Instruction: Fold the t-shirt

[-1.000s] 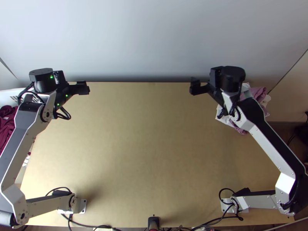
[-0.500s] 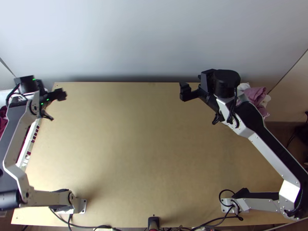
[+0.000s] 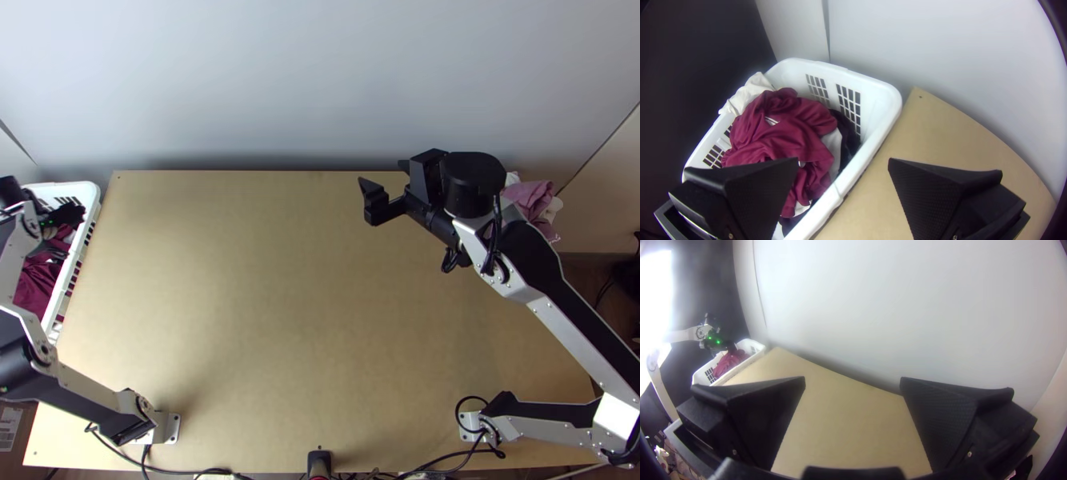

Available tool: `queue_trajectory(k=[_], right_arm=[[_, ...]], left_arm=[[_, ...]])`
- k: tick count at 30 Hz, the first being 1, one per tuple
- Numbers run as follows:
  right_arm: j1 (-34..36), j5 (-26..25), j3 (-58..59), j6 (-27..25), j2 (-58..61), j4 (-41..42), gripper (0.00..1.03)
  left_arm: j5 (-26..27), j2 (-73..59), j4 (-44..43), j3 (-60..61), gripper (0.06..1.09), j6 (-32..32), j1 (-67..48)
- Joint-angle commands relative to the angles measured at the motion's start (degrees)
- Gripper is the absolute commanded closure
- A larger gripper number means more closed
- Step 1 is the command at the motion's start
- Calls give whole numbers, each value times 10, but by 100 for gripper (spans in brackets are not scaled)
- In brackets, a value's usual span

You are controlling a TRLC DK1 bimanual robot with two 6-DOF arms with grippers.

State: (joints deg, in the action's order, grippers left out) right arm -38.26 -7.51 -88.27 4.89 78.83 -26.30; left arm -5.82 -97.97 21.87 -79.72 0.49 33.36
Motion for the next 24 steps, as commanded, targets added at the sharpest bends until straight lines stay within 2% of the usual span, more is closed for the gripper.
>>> queue_trajectory(k=[1, 8, 11, 17, 21, 24], right_arm=[[-23, -1, -14, 2, -10, -26, 4], [-23, 0, -8, 8, -10, -27, 4], [-38, 1, -17, 27, -10, -23, 4], [-86, -1, -16, 15, -2, -19, 4], [-97, 0, -18, 15, -1, -19, 4], [-100, 0, -21, 15, -1, -25, 4]], left_arm=[[-6, -75, -6, -52, 11, -1, 61], [-38, -151, -16, -97, 11, 11, 80], [-57, -189, -16, -127, 11, 18, 88], [-65, -255, -29, -169, 11, 34, 101], [-111, -324, -54, -212, 11, 62, 100], [-118, -372, -46, -262, 11, 62, 103]])
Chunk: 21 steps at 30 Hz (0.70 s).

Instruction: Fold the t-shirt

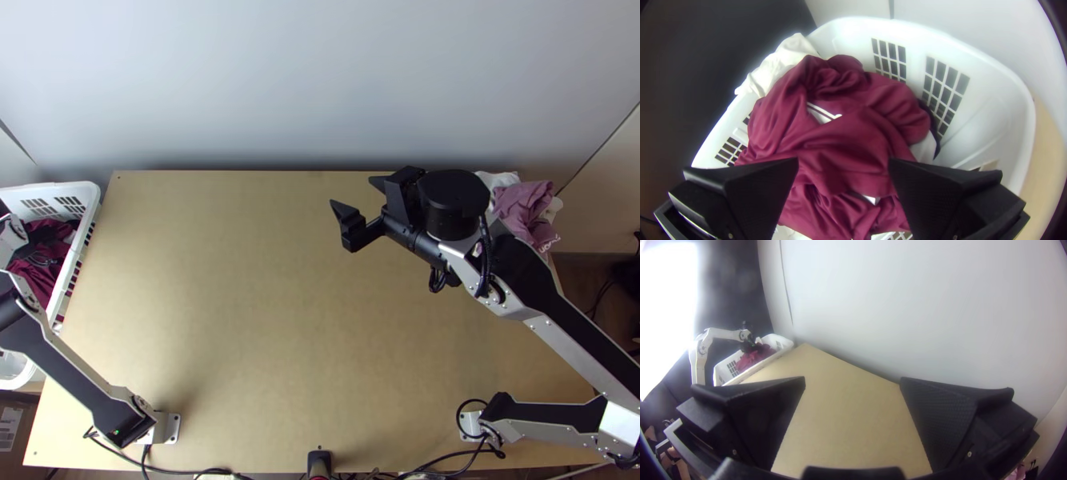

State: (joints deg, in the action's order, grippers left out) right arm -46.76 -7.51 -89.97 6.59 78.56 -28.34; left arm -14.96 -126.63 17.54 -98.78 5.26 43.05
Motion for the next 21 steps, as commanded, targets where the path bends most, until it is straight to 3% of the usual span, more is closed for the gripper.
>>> queue_trajectory(k=[1, 8, 10, 12, 13, 21], right_arm=[[-16, 0, -4, -3, 2, -7, 4], [-15, -1, -20, -11, -10, -37, 4], [-10, -1, -13, -11, -14, -43, 4], [-7, -1, 0, -9, -17, -44, 4], [-6, -1, 4, -8, -18, -44, 4], [-3, -1, 20, -9, -18, -37, 4]], left_arm=[[-26, -92, -1, -77, 11, 12, 8], [-26, -134, 10, -106, 14, 13, 16], [-22, -127, 19, -106, 45, 7, 20], [-4, -115, 13, -107, 97, 3, 27], [-4, -107, 14, -111, 104, -6, 28], [41, 31, 94, -111, 105, -47, 31]])
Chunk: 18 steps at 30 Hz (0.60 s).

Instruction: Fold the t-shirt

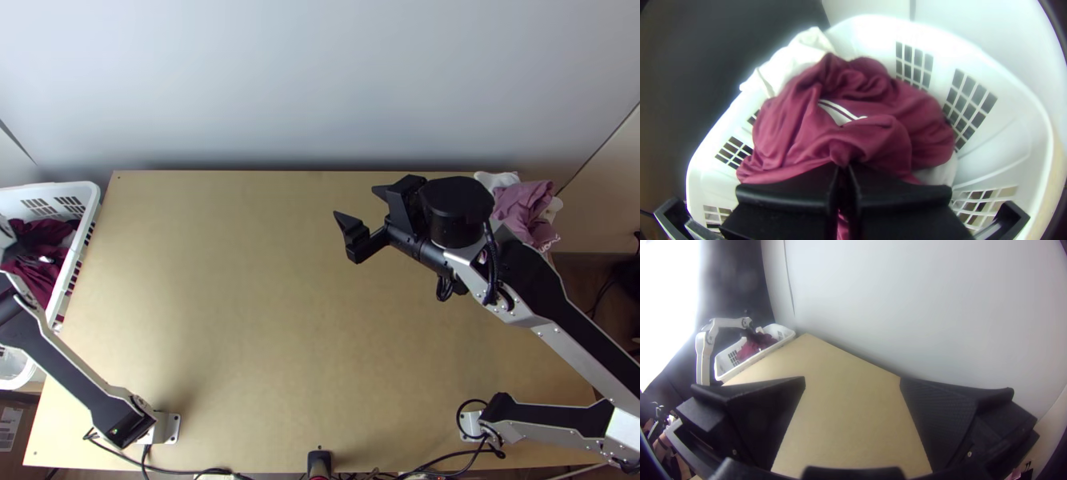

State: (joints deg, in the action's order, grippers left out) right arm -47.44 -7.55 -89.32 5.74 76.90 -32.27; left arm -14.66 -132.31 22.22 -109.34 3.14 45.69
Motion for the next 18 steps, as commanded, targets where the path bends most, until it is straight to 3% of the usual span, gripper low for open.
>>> queue_trajectory(k=[1, 7, 18], right_arm=[[5, -1, 15, 0, -2, 3, 4], [5, -1, 18, 2, -3, 5, 4], [11, -1, 38, 2, -29, 5, 4]], left_arm=[[57, 107, 56, -5, 105, -30, 5], [88, 210, 123, -5, 105, -30, -8], [96, 361, 157, -39, 105, -27, -62]])
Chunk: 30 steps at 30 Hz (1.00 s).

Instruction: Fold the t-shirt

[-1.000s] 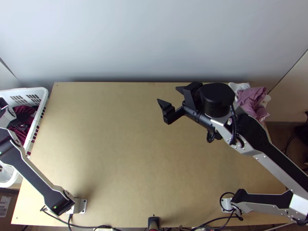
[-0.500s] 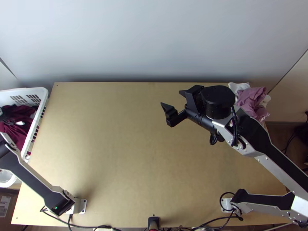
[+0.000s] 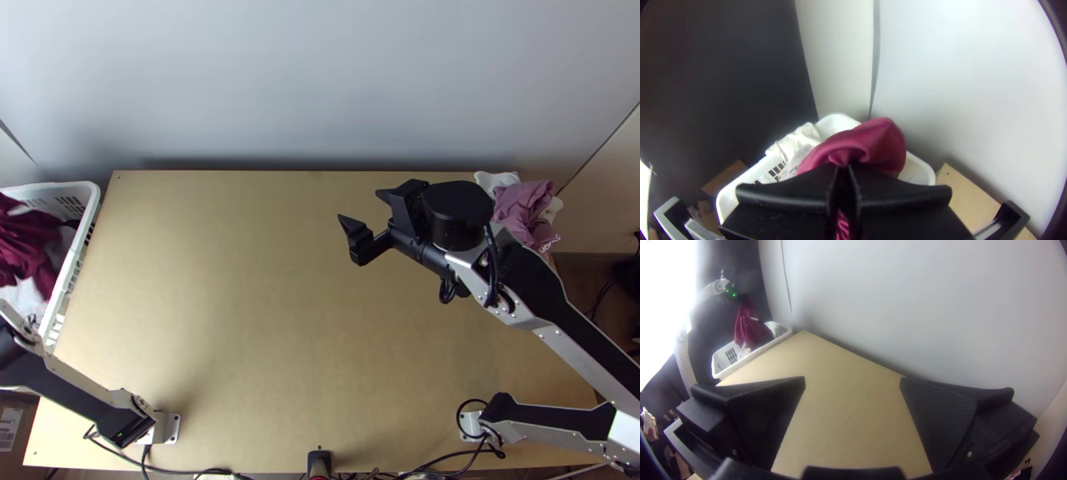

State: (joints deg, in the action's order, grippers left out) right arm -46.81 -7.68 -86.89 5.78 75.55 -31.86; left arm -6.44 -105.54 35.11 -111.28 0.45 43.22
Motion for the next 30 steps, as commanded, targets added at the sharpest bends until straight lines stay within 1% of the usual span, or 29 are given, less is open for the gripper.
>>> queue_trajectory(k=[1, 2, 4, 5, 6, 9, 10, 11, 14, 16, 20, 21, 25, 26, 27, 28, 30], right_arm=[[6, 0, 16, 1, -18, 0, 4], [8, 0, 19, 1, -22, 0, 4], [14, 0, 25, 2, -30, 1, 4], [15, 0, 25, 1, -32, 1, 4], [16, 0, 28, 2, -37, 1, 4], [22, 0, 36, 2, -50, 3, 4], [25, 0, 37, 2, -56, 3, 4], [27, 0, 37, 2, -58, 3, 4], [37, 0, 37, 1, -70, 5, 4], [44, 0, 37, 1, -77, 6, 4], [71, 0, 78, 1, -109, 10, 4], [73, 0, 83, 1, -114, 12, 4], [109, -1, 122, 7, -141, 36, 4], [124, -1, 130, 13, -149, 41, 4], [129, 0, 132, 14, -152, 41, 4], [139, 0, 136, 17, -155, 43, 4], [154, 0, 150, 20, -165, 49, 4]], left_arm=[[22, 109, 32, -20, 105, -2, -50], [26, 125, 43, -23, 105, -3, -67], [26, 147, 94, -39, 104, -14, -110], [26, 149, 111, -44, 103, -16, -122], [26, 153, 142, -47, 100, -19, -147], [27, 169, 213, -35, 100, -49, -231], [27, 185, 218, -12, 104, -57, -269], [27, 192, 218, -3, 105, -59, -281], [26, 234, 197, 39, 105, -77, -363], [27, 248, 189, 39, 105, -95, -408], [27, 253, 199, -5, 105, -147, -527], [27, 254, 203, -12, 105, -152, -537], [27, 257, 235, -61, 105, -172, -649], [27, 258, 245, -78, 105, -182, -692], [27, 258, 247, -83, 105, -185, -705], [37, 260, 252, -94, 105, -193, -727], [83, 263, 254, -110, 105, -220, -742]])
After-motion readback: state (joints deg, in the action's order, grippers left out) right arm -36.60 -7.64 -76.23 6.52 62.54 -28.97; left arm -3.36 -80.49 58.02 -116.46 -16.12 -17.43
